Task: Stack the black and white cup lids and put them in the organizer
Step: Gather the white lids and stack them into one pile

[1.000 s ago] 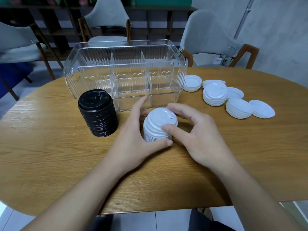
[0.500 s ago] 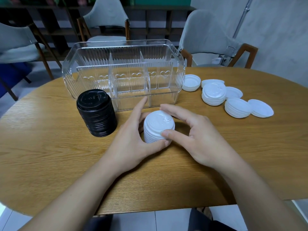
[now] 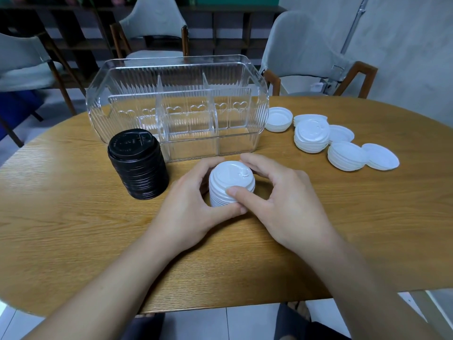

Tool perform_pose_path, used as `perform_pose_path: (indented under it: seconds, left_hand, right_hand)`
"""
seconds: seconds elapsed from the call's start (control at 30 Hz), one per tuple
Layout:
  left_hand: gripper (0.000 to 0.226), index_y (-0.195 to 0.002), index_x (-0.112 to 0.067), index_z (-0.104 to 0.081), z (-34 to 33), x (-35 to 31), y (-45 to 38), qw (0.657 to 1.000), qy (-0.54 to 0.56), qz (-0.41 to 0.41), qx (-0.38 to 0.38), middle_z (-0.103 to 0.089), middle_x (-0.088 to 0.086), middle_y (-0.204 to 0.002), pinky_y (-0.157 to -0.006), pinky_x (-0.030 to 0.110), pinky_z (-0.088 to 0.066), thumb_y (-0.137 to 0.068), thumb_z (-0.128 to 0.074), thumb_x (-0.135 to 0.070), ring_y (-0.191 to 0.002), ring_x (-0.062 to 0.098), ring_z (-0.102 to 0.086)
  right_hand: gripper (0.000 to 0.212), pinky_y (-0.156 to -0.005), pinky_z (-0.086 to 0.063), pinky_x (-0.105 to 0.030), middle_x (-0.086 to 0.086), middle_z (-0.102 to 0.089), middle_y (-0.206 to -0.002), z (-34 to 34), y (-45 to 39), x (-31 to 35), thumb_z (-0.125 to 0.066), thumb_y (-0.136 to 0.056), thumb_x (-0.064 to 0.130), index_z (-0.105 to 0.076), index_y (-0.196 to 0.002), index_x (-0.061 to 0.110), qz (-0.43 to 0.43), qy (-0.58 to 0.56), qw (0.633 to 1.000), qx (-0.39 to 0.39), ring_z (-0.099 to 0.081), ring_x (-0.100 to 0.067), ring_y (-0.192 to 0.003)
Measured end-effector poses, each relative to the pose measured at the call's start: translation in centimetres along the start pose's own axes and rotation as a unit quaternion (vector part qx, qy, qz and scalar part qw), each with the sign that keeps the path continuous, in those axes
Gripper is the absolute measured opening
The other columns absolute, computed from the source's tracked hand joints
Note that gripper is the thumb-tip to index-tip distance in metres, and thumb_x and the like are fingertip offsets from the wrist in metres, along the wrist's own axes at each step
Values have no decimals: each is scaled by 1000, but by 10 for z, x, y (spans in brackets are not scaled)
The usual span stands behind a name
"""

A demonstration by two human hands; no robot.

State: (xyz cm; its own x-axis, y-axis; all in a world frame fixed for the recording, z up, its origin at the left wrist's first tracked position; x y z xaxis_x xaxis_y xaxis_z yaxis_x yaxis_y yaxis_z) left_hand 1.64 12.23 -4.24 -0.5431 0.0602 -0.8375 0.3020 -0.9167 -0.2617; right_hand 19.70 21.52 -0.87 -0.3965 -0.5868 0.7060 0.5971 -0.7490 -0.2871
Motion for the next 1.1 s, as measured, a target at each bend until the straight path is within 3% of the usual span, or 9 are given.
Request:
perform_pose_path:
  seconds: [0.13, 0.3, 0.43, 0.47, 0.6, 0.73, 0.9, 1.0, 1.1]
  left_hand:
    - [85, -145, -33, -62, 1, -1, -1, 1000, 9, 3, 2, -75, -20, -134, -114, 41, -55, -72, -107, -39, -129, 4, -70]
    - [101, -156, -31, -54, 0, 1, -3, 999, 31, 25, 18, -73, -20, -140, -122, 40, -50, -71, -108, -31, -135, 0, -66]
    - [115, -168, -41, -38, 1, 4, -3, 999, 23, 17, 37, -70, -17, -147, -125, 43, -47, -75, -105, -38, -141, 5, -64]
    - [118, -171, -43, -33, 1, 4, -3, 999, 19, 14, 42, -69, -18, -148, -126, 45, -46, -76, -104, -41, -142, 6, -63]
    - [127, -176, -39, -22, 0, 4, -1, 998, 23, 17, 54, -70, -21, -146, -128, 45, -42, -78, -103, -38, -141, 4, -63]
    - [127, -176, -37, -21, 1, 5, -3, 998, 27, 15, 61, -69, -22, -147, -129, 44, -41, -78, -103, -36, -142, 2, -61]
    - [130, -177, -38, -18, 2, 7, -5, 996, 35, 19, 84, -69, -21, -148, -130, 46, -40, -79, -102, -28, -144, 4, -61]
    - [132, -178, -35, -16, 1, 7, -5, 996, 39, 24, 82, -69, -22, -147, -130, 45, -39, -79, -102, -27, -144, 3, -60]
    - [136, -178, -33, -14, 0, 10, -6, 995, 56, 25, 80, -71, -20, -146, -130, 47, -40, -77, -104, -31, -143, 5, -62]
  right_hand:
    - [63, -118, -48, -32, 26, -71, -138, 6, -4, -10, -91, -88, 41, -67, -146, 39, -7, -67, 997, 41, -60, 10, -134]
    - [64, -123, -45, -39, 29, -66, -146, 10, -7, -16, -88, -92, 32, -64, -151, 39, 10, -72, 994, 80, -58, 7, -140]
    - [65, -114, -51, -39, 42, -53, -152, 13, -6, -16, -76, -99, 47, -48, -158, 55, 16, -14, 990, 141, -69, -32, -130]
    - [66, -114, -51, -40, 42, -53, -152, 11, -6, -15, -76, -99, 49, -48, -159, 55, 17, -21, 989, 143, -69, -32, -129]
    - [65, -121, -46, -39, 31, -65, -145, 2, -5, -12, -84, -92, 50, -61, -152, 42, 22, -51, 995, 79, -58, 3, -139]
    - [63, -123, -44, -34, 29, -65, -147, 5, -7, -12, -85, -94, 42, -63, -153, 39, 25, -49, 994, 92, -55, 9, -140]
    - [63, -124, -34, -17, 27, -55, -159, 11, -11, -10, -77, -102, 37, -54, -160, 37, 48, -24, 987, 151, -43, 15, -148]
    - [65, -123, -33, -16, 24, -55, -160, 9, -11, -7, -77, -101, 41, -54, -161, 35, 52, 2, 990, 130, -44, 12, -149]
    - [67, -118, -30, -6, 18, -58, -160, 3, -8, -3, -78, -97, 47, -57, -159, 31, 53, 26, 994, 95, -47, 8, -146]
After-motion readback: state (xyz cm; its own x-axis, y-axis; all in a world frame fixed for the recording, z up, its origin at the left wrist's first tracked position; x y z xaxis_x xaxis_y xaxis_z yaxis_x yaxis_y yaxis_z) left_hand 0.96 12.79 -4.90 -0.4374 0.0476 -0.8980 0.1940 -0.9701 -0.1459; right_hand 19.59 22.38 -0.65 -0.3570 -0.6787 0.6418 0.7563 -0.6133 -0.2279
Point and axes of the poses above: each hand's wrist, its own y-axis away from the middle knuckle, its own z-axis out of the back of the hand, x = y × z, the point moved 2 cm from there along -y, towards the middle knuckle
